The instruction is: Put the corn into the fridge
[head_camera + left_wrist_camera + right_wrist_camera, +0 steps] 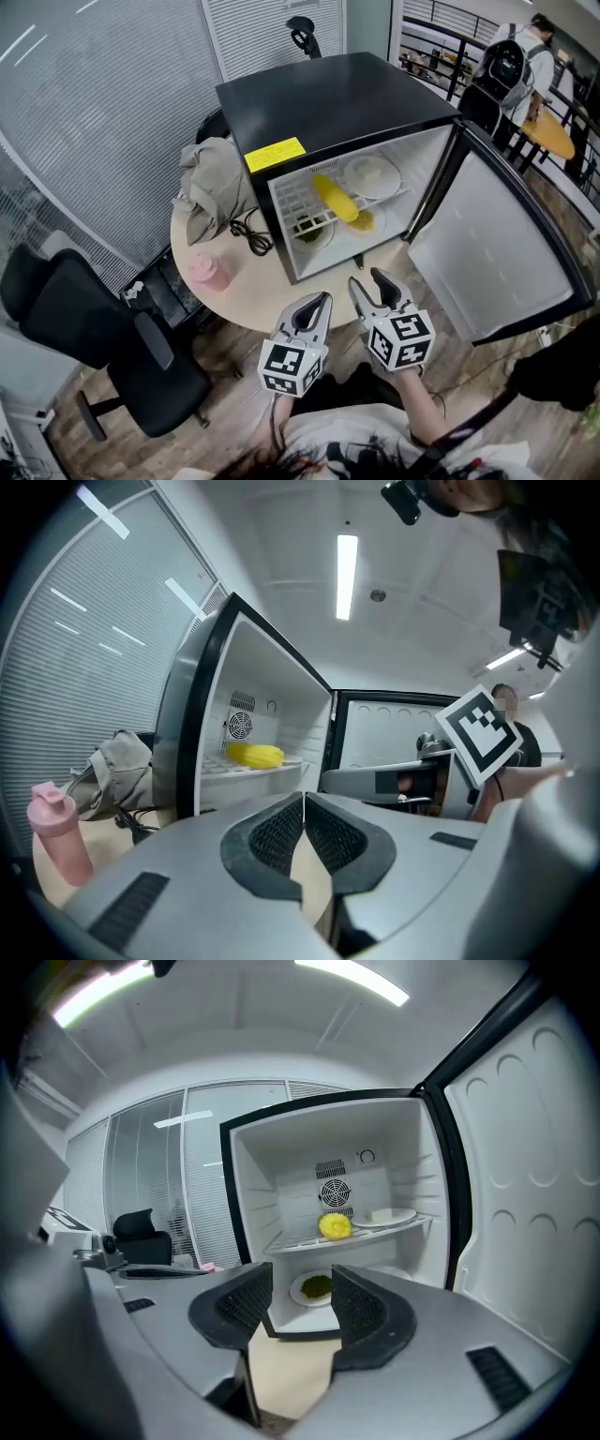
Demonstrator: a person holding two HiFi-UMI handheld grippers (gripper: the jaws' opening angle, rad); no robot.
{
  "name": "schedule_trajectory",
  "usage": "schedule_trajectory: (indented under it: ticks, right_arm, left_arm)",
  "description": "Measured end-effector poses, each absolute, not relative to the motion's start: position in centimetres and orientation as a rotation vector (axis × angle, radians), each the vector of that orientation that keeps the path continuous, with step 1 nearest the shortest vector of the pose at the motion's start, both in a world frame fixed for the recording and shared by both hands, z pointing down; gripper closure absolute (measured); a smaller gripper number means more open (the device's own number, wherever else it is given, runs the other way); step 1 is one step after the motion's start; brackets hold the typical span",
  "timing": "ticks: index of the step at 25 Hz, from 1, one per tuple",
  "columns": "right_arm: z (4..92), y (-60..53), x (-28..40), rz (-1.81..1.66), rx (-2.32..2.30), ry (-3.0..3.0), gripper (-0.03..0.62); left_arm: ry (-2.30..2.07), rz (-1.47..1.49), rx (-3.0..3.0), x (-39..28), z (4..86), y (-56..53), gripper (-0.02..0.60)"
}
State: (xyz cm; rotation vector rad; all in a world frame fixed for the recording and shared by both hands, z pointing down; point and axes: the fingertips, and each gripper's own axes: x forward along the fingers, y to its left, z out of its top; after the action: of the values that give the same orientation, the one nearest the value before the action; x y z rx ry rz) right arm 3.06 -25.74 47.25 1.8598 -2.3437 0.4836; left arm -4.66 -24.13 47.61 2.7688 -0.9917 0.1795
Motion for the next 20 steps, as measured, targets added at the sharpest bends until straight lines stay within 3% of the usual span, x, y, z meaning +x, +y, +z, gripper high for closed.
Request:
schedule_trajectory:
  ticks: [20]
  right_arm:
    - [46.8,-17.7,5.7,0.417,1.662,-2.427,0.437]
  left_arm:
    - [-1.162,0.149,2.716,-1.7,46.0,-18.4,0.568]
